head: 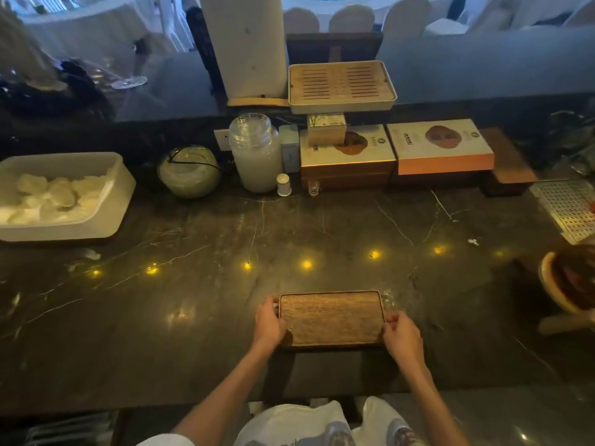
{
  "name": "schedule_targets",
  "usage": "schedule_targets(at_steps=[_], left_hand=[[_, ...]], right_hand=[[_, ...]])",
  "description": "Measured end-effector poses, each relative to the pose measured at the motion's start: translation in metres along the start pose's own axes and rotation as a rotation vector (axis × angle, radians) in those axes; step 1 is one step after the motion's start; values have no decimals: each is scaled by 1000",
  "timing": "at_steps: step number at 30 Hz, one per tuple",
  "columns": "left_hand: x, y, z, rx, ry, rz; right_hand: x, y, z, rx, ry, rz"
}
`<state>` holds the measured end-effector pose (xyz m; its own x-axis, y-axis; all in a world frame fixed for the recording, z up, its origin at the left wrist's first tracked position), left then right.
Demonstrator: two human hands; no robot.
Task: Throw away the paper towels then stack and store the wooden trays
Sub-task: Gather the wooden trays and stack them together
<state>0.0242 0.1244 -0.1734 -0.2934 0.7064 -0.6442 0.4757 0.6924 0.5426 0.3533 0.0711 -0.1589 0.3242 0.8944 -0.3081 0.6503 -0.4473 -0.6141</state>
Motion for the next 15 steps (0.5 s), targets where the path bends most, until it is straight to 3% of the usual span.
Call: schedule_targets(at_steps=[15], left_hand=[[5, -12, 1, -84, -43, -85]], right_hand=[[1, 8, 5, 46, -102, 8]])
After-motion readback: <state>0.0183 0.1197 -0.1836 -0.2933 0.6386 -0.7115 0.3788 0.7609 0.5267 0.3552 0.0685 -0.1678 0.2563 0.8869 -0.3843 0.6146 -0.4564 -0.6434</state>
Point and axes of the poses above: each hand's wrist, its own x-axis towards the middle knuckle, its own z-axis out of the palm, y = z × x, the point moved 10 cm from there along x, towards the middle knuckle, and after that the axes turned 14 degrees about -z, right-handed, at the moved point
